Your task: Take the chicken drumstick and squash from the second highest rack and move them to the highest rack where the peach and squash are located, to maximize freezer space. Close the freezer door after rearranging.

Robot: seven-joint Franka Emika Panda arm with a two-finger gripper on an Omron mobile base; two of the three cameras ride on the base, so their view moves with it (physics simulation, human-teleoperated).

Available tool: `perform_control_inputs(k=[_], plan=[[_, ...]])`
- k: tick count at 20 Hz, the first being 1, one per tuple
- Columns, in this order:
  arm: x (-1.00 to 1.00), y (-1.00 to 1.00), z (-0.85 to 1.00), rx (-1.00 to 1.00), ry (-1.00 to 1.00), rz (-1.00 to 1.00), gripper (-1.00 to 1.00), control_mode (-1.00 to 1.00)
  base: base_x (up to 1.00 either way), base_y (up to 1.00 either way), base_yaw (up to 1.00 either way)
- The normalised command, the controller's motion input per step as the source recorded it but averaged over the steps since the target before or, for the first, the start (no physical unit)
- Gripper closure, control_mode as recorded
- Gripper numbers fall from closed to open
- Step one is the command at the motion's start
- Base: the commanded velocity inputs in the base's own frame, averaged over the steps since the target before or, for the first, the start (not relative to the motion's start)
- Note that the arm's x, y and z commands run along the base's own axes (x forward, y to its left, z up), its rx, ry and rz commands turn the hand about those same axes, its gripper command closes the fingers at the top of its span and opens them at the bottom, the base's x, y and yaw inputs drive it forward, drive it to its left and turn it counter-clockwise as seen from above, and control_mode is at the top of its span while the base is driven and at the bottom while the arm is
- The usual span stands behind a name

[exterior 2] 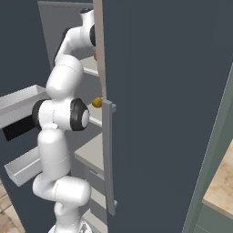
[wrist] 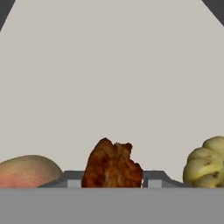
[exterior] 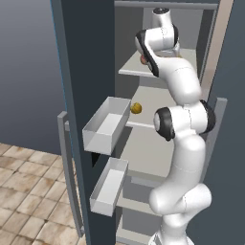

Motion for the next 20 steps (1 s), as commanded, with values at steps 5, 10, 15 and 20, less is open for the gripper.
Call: perform_control_inputs(k=[5, 10, 15, 20], plan=[[0.14, -0.02, -0.39, 0.00, -0.03, 0.00, -1.00, -1.00, 0.00, 0.00, 0.00], [0.05, -0.03, -0.21, 0.00, -0.02, 0.00, -1.00, -1.00, 0.00, 0.00, 0.00], [-0.09, 0.01, 0.00, 0.00, -0.11, 0.00, -1.00, -1.00, 0.00, 0.00, 0.00], [-0.38, 0.18, 0.00, 0.00, -0.18, 0.00, -1.00, -1.00, 0.00, 0.00, 0.00]])
